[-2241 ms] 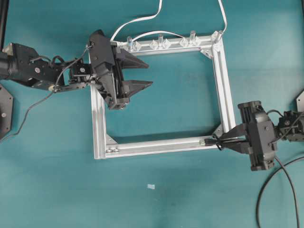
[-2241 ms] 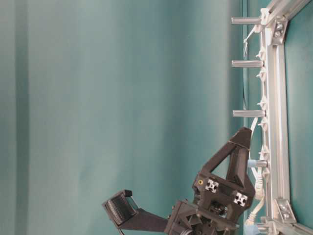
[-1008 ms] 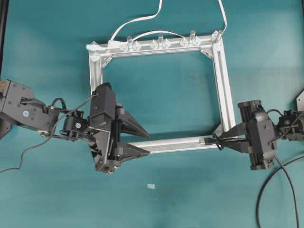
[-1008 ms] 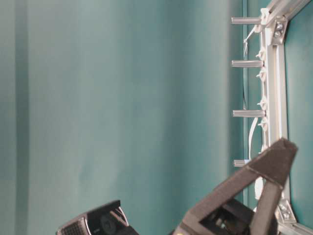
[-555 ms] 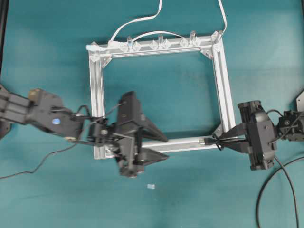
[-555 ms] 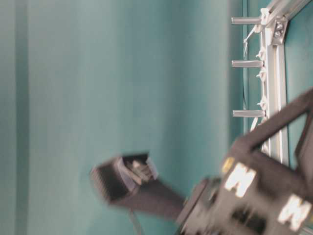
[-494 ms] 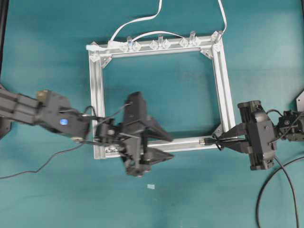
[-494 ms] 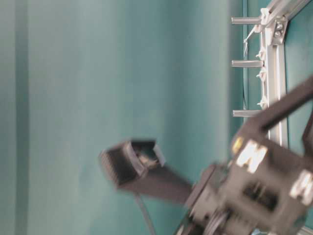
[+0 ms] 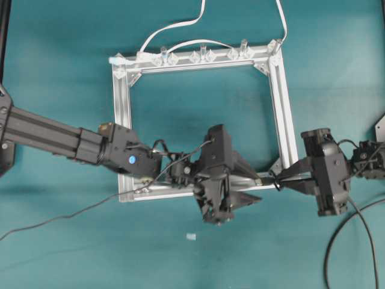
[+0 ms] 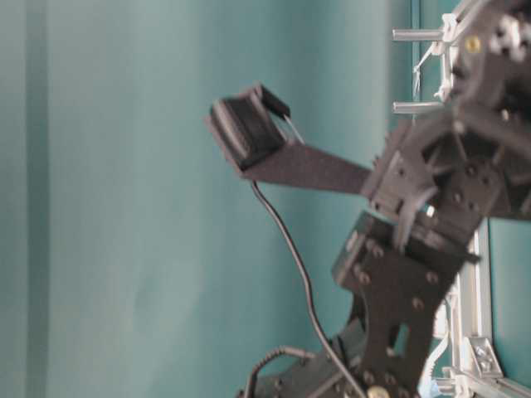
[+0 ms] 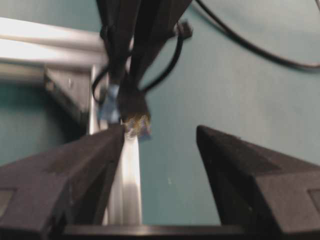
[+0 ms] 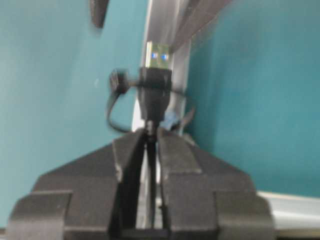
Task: Insert the wire through the string loop located on the right side.
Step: 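Move the left gripper to the plug and grasp it beyond the loop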
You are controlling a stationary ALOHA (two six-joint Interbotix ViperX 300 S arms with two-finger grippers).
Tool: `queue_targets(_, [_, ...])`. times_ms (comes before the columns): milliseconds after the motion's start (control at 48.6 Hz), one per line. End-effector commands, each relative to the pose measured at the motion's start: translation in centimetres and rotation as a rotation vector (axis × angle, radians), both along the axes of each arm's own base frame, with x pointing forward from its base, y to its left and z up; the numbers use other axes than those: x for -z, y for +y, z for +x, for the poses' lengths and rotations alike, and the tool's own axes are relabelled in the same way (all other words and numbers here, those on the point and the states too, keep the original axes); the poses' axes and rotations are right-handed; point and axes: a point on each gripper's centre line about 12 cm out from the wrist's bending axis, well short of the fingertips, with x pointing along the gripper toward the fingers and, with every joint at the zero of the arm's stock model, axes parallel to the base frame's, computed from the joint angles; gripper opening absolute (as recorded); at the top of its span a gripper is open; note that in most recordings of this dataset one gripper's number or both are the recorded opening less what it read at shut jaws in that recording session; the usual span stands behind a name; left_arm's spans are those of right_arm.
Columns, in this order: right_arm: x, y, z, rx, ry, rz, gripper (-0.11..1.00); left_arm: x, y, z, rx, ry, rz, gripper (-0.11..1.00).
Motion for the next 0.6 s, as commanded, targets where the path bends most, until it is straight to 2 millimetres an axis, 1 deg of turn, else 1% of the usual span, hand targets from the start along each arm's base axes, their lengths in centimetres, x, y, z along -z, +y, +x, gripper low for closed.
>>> queue_targets(0, [-0.6,0.0,0.4,0.008,-0.029,0.004,0.1,-2.3,0.5,1.3,-0.006,-0.064,0.009,0.66])
queue_targets(226, [-0.6,0.0,0.4,0.007,-0.032,0.003,0.1,-2.3,0.9,1.4,-0.013,-0.063,0.012,0.66])
queue_targets(350, [-0.6,-0.1,0.4,0.01,-0.035,0.003,0.1,-1.9,1.0,1.3,-0.014,-0.054,0.013,0.66])
queue_targets(494, [-0.7,-0.1,0.5,0.012,-0.042,0.002,0.1,-0.9,1.2,1.3,-0.018,-0.03,0.017,0.66])
queue_targets(576, [-0.7,-0.1,0.5,0.012,-0.04,0.002,0.1,-0.8,1.4,1.3,-0.02,-0.025,0.018,0.66])
